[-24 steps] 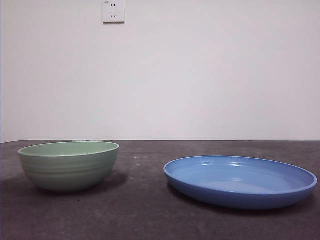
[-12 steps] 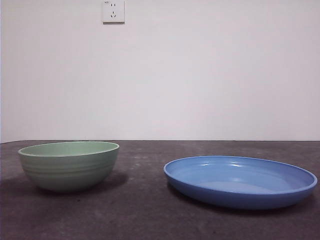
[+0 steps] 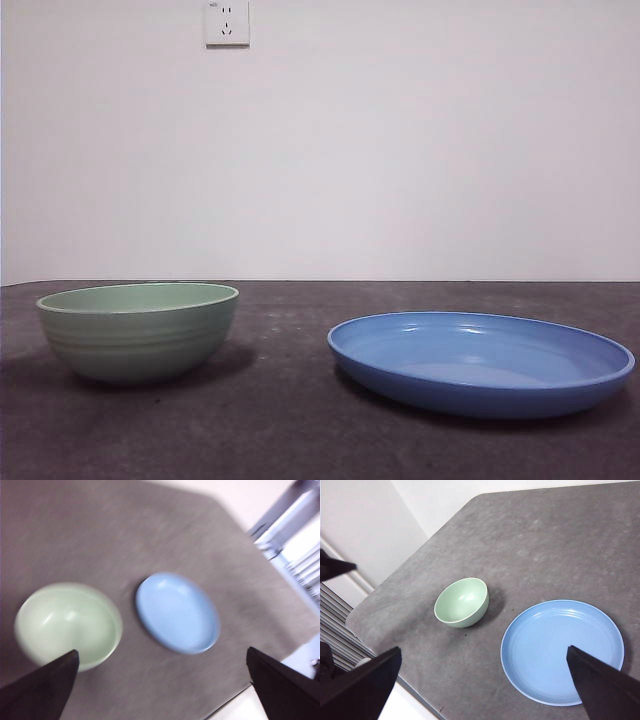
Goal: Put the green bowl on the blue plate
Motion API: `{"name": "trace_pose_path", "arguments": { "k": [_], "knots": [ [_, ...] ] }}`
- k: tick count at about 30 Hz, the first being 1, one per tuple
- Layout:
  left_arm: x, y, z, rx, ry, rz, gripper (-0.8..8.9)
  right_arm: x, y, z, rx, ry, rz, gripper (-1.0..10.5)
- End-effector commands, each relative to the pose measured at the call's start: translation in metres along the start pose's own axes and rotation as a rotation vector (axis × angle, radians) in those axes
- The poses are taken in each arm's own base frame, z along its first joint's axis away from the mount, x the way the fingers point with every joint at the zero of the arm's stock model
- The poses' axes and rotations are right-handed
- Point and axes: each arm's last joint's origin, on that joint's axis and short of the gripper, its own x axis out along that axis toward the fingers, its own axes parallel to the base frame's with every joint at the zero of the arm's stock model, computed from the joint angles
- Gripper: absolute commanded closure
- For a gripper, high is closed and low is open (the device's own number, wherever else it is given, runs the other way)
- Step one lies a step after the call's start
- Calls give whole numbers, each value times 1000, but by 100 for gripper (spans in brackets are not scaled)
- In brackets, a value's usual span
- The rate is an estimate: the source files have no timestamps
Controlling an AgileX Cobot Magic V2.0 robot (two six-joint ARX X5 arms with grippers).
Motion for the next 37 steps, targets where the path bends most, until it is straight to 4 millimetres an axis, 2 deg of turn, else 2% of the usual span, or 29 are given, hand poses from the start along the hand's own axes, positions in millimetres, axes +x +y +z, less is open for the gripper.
{"name": "trace_pose_path", "arguments": {
  "k": [1, 11, 16, 22, 32, 37],
  "knots": [
    [13, 7, 7, -49, 62, 76, 250, -2, 3, 4, -21, -14, 8, 323],
    [88, 49, 21, -173, 311, 221, 251, -2, 3, 4, -22, -14, 8, 323],
    [128, 75, 19, -181, 409, 317, 251, -2, 3, 4, -21, -14, 8, 323],
    [165, 99, 14, -178, 472, 367, 251, -2, 3, 4, -21, -14, 8, 323],
    [199, 119, 15, -180, 564, 398, 267, -2, 3, 4, -21, -14, 8, 323],
    [208, 124, 15, -187, 591, 414, 425, -2, 2, 4, -21, -14, 7, 323]
  ]
}}
